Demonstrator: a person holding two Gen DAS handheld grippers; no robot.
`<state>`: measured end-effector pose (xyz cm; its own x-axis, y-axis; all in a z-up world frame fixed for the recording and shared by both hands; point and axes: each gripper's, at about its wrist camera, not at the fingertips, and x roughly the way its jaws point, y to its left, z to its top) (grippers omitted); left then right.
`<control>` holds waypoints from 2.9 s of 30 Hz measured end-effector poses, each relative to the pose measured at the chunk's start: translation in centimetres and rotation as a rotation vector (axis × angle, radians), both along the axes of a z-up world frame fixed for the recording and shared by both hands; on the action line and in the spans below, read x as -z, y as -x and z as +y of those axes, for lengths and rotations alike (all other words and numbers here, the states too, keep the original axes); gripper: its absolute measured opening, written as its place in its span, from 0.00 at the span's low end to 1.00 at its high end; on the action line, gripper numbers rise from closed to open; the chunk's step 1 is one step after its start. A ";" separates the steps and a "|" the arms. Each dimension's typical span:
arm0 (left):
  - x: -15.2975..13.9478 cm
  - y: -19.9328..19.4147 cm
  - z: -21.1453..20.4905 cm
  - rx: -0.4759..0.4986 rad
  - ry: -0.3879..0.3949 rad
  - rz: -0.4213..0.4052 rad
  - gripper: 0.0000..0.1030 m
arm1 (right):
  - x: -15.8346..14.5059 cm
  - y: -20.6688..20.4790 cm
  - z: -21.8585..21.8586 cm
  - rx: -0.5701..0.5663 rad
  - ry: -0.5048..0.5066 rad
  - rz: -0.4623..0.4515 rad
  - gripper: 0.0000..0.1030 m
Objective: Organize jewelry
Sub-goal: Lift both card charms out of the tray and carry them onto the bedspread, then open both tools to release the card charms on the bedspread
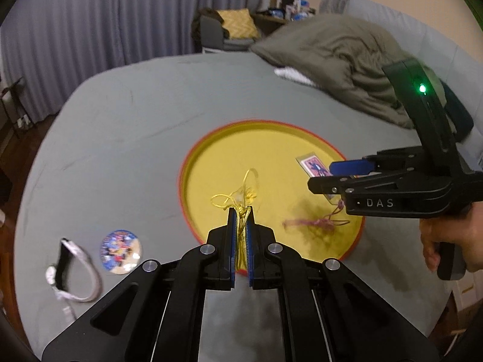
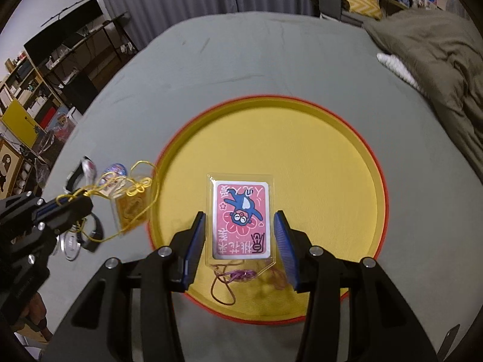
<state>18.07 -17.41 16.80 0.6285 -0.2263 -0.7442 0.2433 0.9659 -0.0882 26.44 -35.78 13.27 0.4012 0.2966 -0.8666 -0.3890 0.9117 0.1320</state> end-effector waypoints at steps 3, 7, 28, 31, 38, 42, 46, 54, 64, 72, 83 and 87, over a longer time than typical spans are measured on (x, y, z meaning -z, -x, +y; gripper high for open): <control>-1.6 1.3 1.5 -0.023 -0.002 -0.017 0.05 | -1.6 1.0 1.2 -0.021 -0.008 -0.021 0.42; -3.2 3.1 4.1 -0.050 -0.011 -0.022 0.05 | -3.1 2.4 3.1 -0.059 -0.013 -0.033 0.42; 0.3 18.8 18.2 -0.285 -0.032 0.167 0.05 | -0.7 13.3 19.9 -0.382 0.002 0.099 0.42; 1.7 20.0 19.6 -0.320 -0.026 0.191 0.05 | 1.1 14.6 22.1 -0.417 0.031 0.129 0.42; 5.2 20.7 21.0 -0.369 -0.022 0.250 0.05 | 4.9 17.4 24.6 -0.449 0.071 0.215 0.42; 7.0 20.3 21.1 -0.372 -0.023 0.288 0.05 | 7.0 18.7 25.3 -0.466 0.104 0.259 0.42; 8.1 20.0 21.0 -0.362 -0.019 0.312 0.05 | 8.4 19.5 25.6 -0.476 0.126 0.291 0.42; 10.2 19.9 19.2 -0.296 -0.013 0.371 0.05 | 9.2 20.0 25.6 -0.468 0.134 0.317 0.42; 11.2 20.0 18.0 -0.267 -0.008 0.406 0.05 | 8.5 19.5 23.2 -0.446 0.114 0.315 0.59; 11.0 19.7 17.5 -0.257 -0.009 0.414 0.05 | 7.9 19.4 21.4 -0.435 0.105 0.312 0.61; 10.0 19.6 16.6 -0.265 -0.033 0.405 0.39 | 7.4 18.8 20.5 -0.394 0.087 0.304 0.61; 9.1 19.3 16.9 -0.302 -0.046 0.383 0.57 | 7.4 19.0 20.6 -0.382 0.080 0.304 0.63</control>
